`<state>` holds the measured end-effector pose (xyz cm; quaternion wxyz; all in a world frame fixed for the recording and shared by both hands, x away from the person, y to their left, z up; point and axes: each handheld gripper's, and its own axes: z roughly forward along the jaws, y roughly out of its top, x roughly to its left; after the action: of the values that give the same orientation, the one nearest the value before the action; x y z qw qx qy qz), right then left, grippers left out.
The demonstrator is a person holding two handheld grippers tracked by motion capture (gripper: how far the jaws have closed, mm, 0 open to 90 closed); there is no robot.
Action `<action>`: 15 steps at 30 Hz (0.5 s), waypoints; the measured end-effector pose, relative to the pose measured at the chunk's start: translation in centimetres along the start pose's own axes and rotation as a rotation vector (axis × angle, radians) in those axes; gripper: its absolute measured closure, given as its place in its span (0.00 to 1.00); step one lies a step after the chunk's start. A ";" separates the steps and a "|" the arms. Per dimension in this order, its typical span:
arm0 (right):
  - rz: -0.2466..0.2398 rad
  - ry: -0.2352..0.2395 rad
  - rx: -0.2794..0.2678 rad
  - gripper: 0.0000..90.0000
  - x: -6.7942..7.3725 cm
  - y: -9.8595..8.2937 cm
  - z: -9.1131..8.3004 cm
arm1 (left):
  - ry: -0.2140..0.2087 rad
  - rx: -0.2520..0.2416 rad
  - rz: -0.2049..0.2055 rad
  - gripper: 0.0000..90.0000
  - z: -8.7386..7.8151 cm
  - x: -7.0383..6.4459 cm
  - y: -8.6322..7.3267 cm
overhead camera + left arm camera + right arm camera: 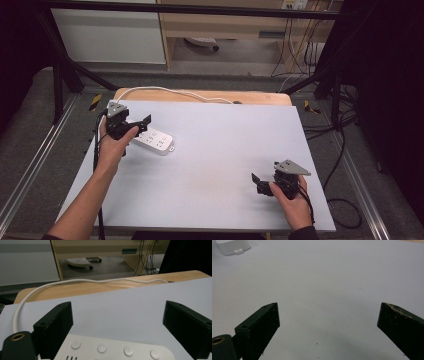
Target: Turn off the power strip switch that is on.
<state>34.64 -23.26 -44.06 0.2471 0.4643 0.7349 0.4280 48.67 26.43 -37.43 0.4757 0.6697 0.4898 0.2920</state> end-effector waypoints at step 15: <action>-0.008 -0.020 0.022 0.05 -0.7 -0.5 -0.8 | 0.028 0.048 -0.019 0.20 1.6 0.7 -0.4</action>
<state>34.08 -24.35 -44.13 0.2511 0.4682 0.7389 0.4144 50.16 26.55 -38.48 0.4552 0.6722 0.5096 0.2851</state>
